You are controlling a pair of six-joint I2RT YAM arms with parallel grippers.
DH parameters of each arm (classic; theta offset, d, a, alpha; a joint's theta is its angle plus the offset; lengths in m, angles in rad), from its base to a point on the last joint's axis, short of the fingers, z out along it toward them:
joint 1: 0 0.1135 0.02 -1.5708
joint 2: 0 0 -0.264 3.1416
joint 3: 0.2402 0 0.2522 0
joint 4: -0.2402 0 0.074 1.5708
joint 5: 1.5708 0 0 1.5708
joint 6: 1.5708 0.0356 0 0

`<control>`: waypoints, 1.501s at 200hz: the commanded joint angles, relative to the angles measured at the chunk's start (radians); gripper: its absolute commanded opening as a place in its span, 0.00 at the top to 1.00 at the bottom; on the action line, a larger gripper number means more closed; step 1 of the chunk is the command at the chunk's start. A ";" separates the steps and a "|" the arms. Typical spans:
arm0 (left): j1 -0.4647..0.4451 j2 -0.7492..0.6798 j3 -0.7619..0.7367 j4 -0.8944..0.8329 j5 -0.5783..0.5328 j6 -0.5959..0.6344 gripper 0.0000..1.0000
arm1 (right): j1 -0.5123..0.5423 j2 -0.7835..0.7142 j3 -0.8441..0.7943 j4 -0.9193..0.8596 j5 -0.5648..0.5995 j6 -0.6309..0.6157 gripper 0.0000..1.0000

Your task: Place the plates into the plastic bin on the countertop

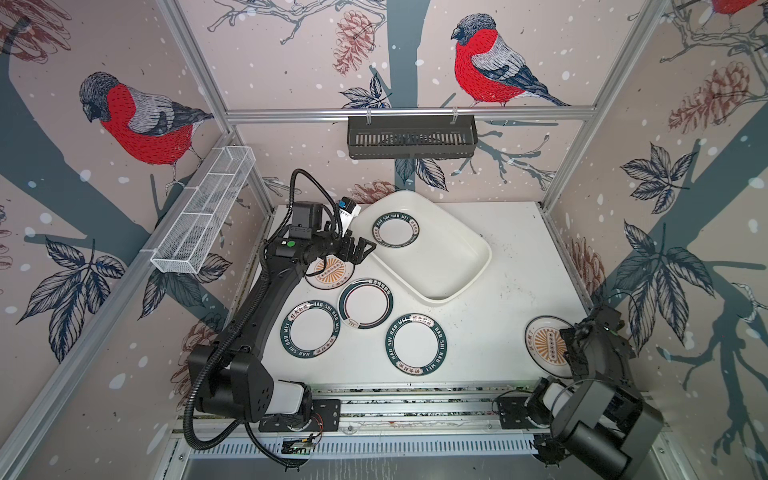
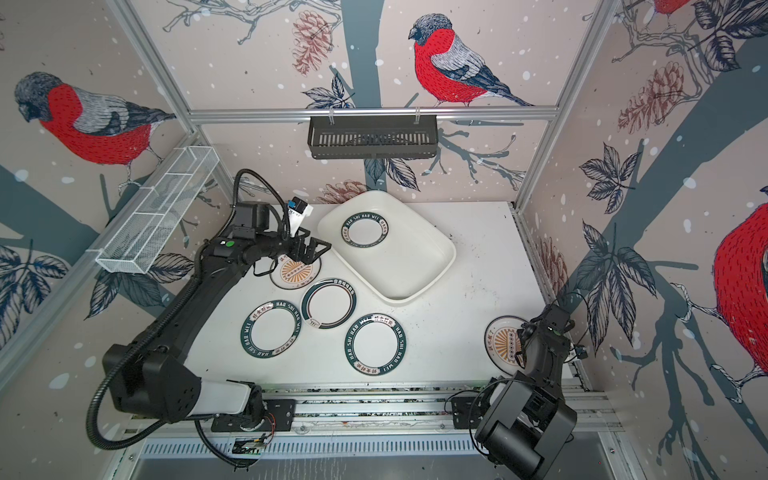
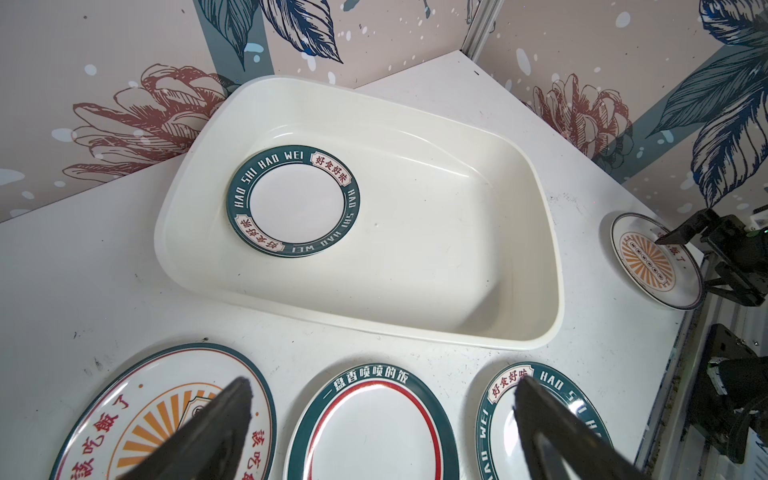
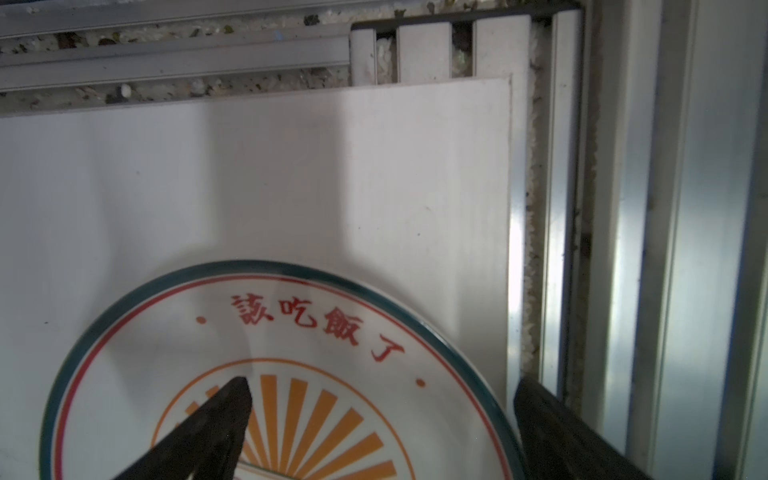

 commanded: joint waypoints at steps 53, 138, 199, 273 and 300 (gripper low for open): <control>0.000 -0.007 -0.016 0.009 0.008 0.010 0.02 | 0.010 0.003 0.008 0.046 -0.099 -0.047 0.00; 0.000 -0.002 -0.017 0.019 0.014 0.000 0.02 | 0.178 0.057 0.058 0.121 -0.148 -0.054 0.00; 0.000 -0.009 -0.029 0.022 0.007 0.002 0.02 | 0.245 0.065 0.081 0.155 -0.163 -0.052 0.00; 0.000 -0.020 -0.022 0.019 -0.002 0.000 0.03 | 0.258 0.066 0.018 0.321 -0.331 -0.102 0.00; 0.000 -0.025 -0.021 0.019 -0.007 0.002 0.02 | 0.263 0.081 0.014 0.351 -0.361 -0.117 0.00</control>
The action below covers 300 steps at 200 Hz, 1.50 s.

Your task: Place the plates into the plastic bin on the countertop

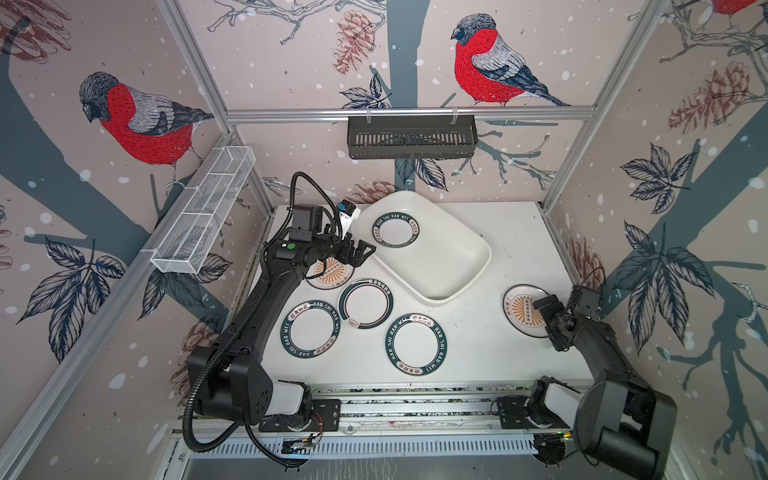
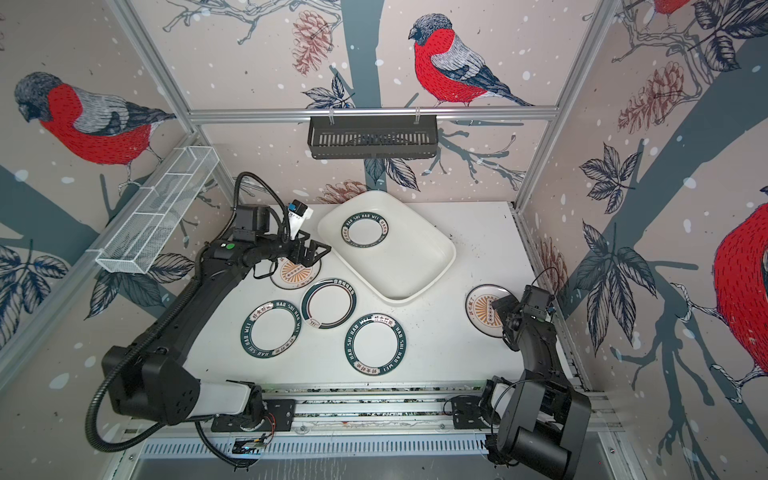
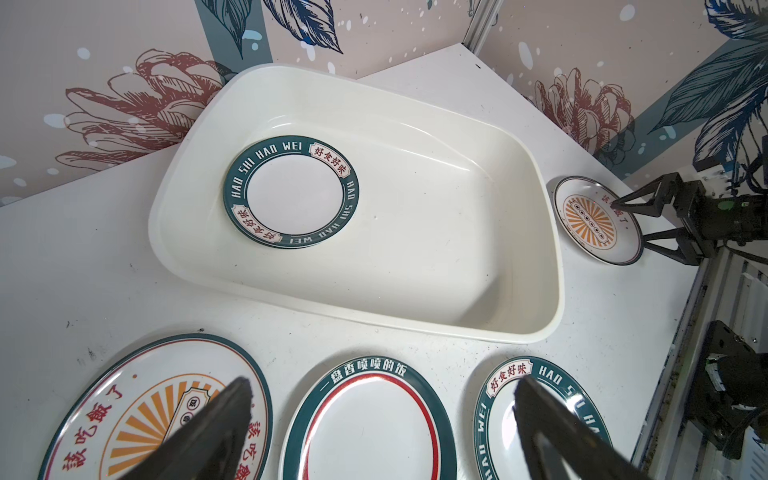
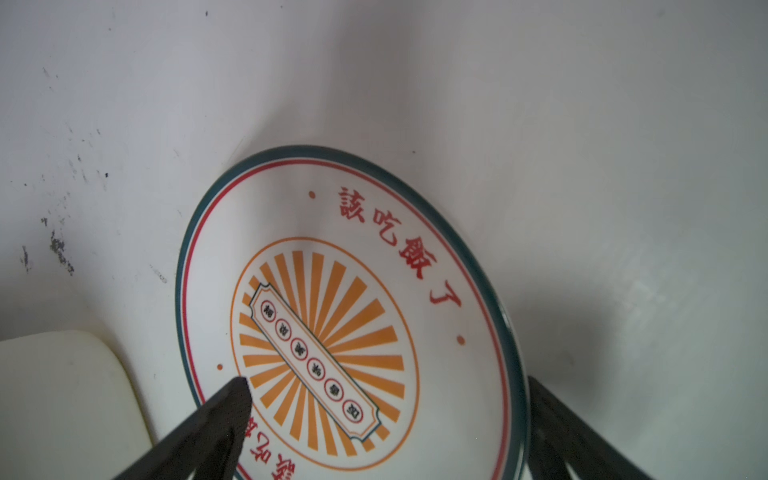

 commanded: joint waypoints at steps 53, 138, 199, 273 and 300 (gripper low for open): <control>0.000 -0.011 0.006 0.016 -0.007 0.012 0.02 | 0.005 0.021 -0.035 0.143 -0.129 -0.048 0.01; -0.002 -0.007 0.023 0.016 -0.004 0.039 0.02 | -0.064 -0.015 -0.121 0.196 -0.252 -0.095 0.11; -0.002 -0.004 0.020 0.021 0.033 0.064 0.02 | -0.144 -0.037 -0.185 0.233 -0.391 -0.140 0.24; -0.001 -0.019 -0.009 0.060 0.049 0.059 0.02 | -0.150 0.017 -0.229 0.285 -0.470 -0.148 0.33; -0.001 -0.019 -0.020 0.071 0.054 0.053 0.02 | -0.149 0.030 -0.259 0.339 -0.487 -0.126 0.40</control>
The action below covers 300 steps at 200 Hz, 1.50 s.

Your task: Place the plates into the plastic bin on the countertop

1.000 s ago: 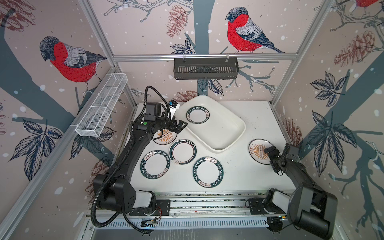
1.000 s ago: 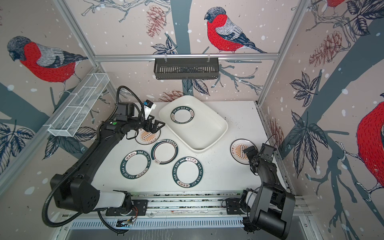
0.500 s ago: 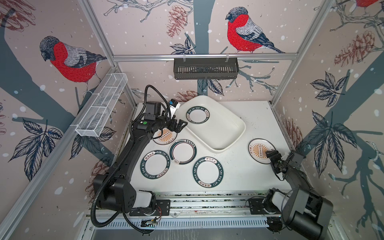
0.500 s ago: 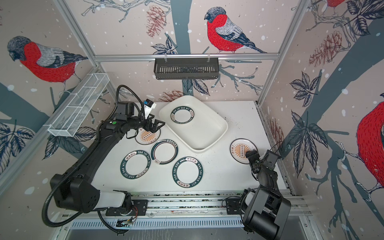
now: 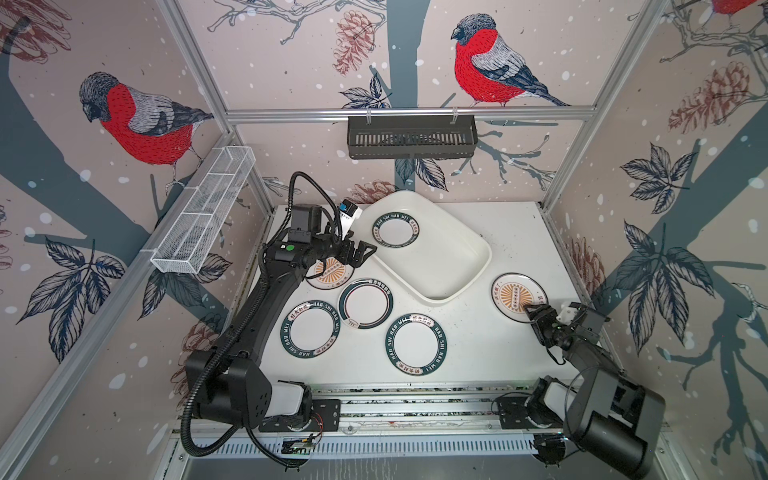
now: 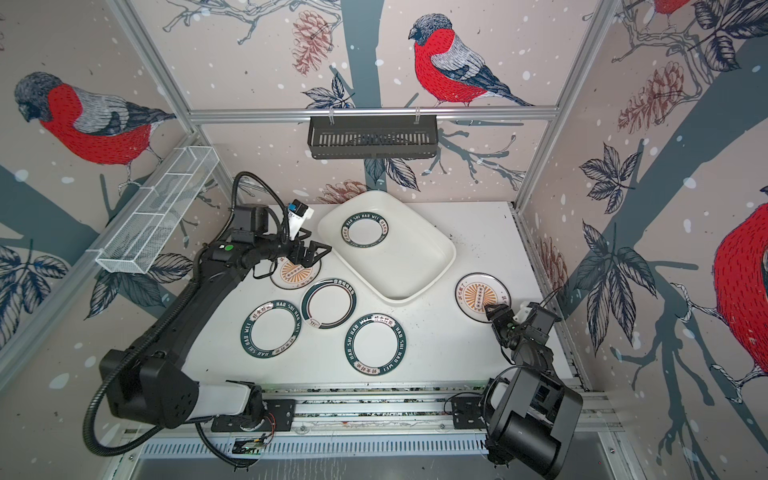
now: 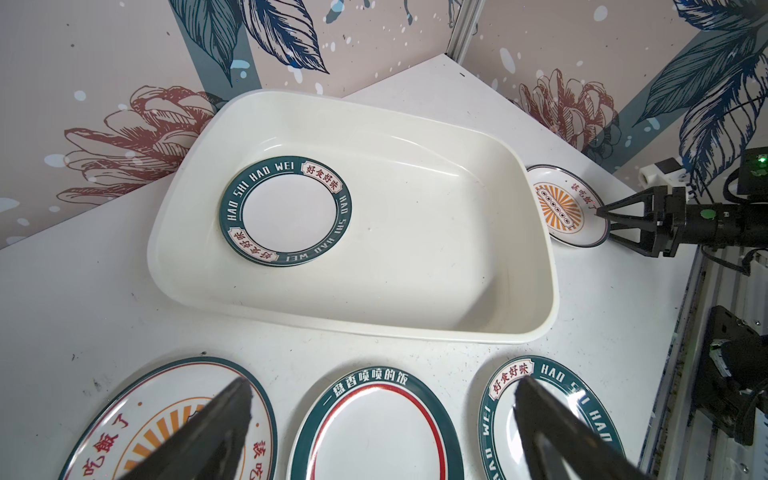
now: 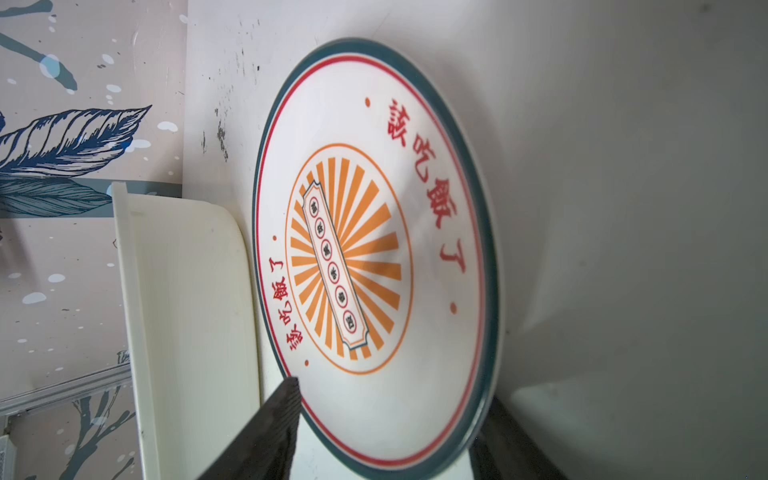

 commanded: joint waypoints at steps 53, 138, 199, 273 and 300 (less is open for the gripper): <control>0.000 -0.001 -0.017 0.053 0.030 -0.014 0.02 | -0.004 0.024 -0.064 0.039 0.007 0.056 0.47; -0.004 -0.006 -0.024 0.074 0.031 -0.036 0.02 | -0.017 0.040 -0.118 0.157 -0.010 0.116 0.61; -0.007 -0.005 -0.033 0.083 0.031 -0.036 0.02 | -0.023 0.056 -0.136 0.213 -0.013 0.154 0.67; -0.009 -0.001 -0.035 0.088 0.032 -0.039 0.02 | -0.026 0.086 -0.136 0.263 -0.017 0.186 0.77; -0.009 0.001 -0.035 0.087 0.033 -0.039 0.02 | -0.026 0.087 -0.135 0.275 -0.019 0.192 0.80</control>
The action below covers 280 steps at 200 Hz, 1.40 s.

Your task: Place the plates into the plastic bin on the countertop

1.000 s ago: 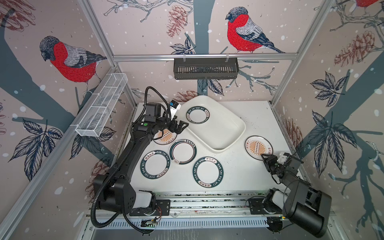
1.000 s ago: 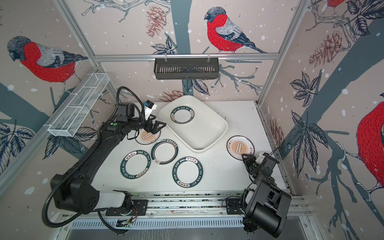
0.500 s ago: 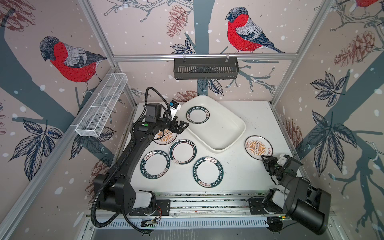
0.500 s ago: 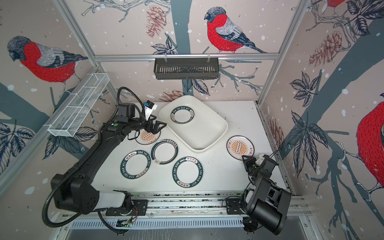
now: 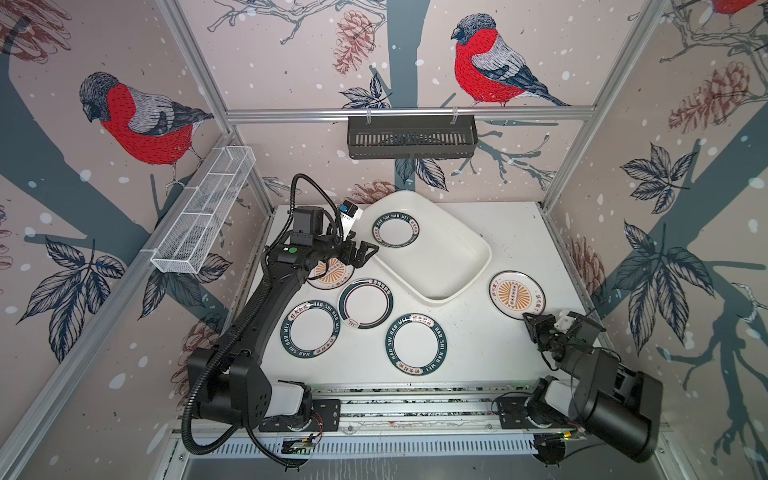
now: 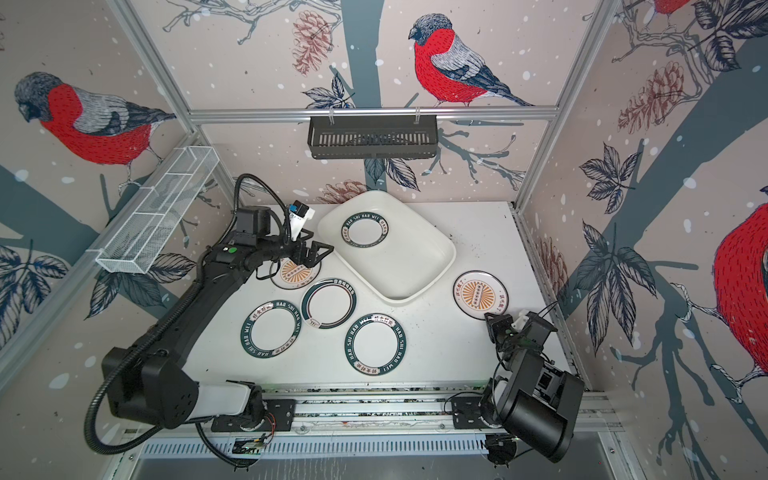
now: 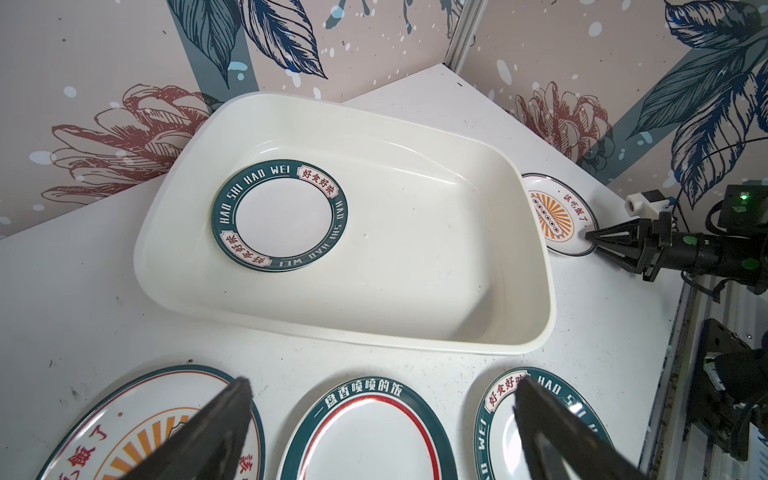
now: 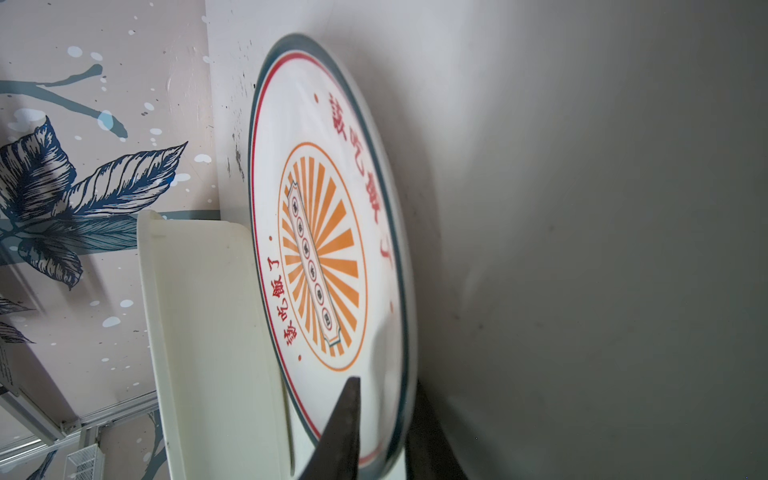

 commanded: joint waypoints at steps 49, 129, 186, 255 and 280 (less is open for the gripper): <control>-0.004 0.005 0.005 0.024 0.026 0.001 0.02 | 0.000 0.017 -0.011 -0.006 0.025 0.029 0.84; -0.011 0.009 0.024 0.012 0.022 0.003 0.02 | -0.008 0.016 -0.036 0.091 -0.011 0.082 0.92; -0.012 0.011 0.037 -0.005 0.012 0.016 0.02 | -0.034 -0.061 -0.014 0.059 -0.038 0.107 0.96; -0.014 0.015 0.049 -0.026 0.007 0.023 0.02 | -0.090 -0.256 0.074 -0.151 -0.048 0.085 0.97; -0.013 0.019 0.059 -0.033 0.003 0.026 0.02 | -0.117 -0.293 0.105 -0.220 -0.065 0.059 0.97</control>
